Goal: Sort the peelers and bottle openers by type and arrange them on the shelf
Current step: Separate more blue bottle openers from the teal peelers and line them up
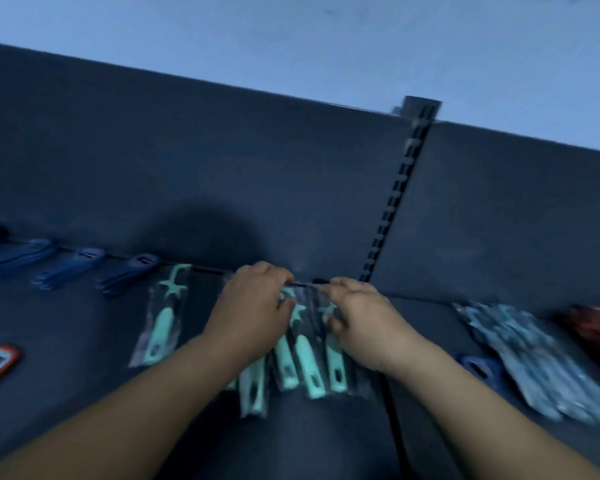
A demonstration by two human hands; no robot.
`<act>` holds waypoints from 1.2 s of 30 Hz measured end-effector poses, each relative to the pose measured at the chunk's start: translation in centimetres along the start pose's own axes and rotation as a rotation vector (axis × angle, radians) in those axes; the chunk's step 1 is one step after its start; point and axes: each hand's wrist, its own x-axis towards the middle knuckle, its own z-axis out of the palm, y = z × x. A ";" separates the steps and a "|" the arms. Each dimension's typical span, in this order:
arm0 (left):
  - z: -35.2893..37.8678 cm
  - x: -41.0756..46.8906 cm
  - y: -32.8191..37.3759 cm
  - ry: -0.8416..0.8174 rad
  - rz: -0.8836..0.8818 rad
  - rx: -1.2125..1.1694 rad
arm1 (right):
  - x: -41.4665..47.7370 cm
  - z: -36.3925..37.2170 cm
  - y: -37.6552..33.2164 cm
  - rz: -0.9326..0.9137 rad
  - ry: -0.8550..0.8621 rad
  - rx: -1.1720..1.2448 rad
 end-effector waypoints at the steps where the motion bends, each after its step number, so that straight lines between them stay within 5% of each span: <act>1: 0.3 -0.2 0.3 -0.011 0.007 -0.003 | -0.5 0.0 0.5 0.005 -0.001 0.005; 11: 7.3 0.0 12.1 -0.302 0.234 -0.049 | -9.7 -0.3 12.4 0.354 -0.009 -0.097; 21: 11.5 0.1 17.6 -0.497 0.402 -0.003 | -13.4 0.2 15.6 0.200 0.125 -0.022; 36: 12.6 1.2 18.6 -0.502 0.259 0.043 | -14.8 -3.5 21.7 0.622 0.625 0.047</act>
